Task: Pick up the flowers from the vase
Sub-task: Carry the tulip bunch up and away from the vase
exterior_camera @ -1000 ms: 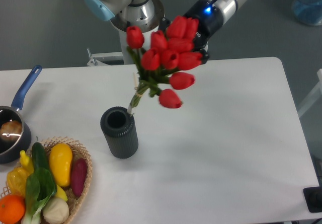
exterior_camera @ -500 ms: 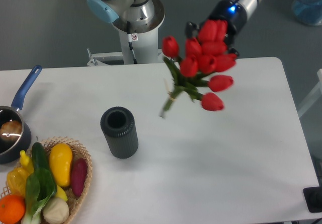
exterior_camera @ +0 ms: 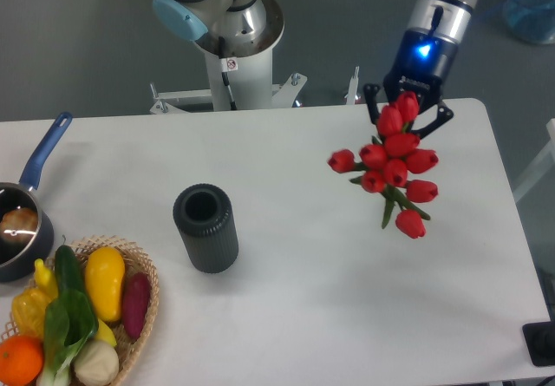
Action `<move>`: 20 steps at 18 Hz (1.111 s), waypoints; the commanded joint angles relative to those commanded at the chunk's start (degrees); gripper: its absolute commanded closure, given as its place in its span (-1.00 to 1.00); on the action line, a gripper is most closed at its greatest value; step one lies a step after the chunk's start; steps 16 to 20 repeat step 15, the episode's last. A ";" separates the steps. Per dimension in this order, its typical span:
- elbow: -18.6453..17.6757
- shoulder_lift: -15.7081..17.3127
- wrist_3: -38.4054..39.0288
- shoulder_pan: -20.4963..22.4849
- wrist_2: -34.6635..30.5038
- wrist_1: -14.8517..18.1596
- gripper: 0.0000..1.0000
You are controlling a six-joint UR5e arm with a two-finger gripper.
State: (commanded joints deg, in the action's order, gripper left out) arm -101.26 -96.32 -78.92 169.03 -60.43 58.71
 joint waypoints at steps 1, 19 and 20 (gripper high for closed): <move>1.32 -0.96 -0.18 -1.49 -4.65 0.17 1.00; 13.89 -7.38 0.79 -14.51 -34.57 15.55 1.00; 13.89 -7.38 0.79 -14.51 -34.57 15.55 1.00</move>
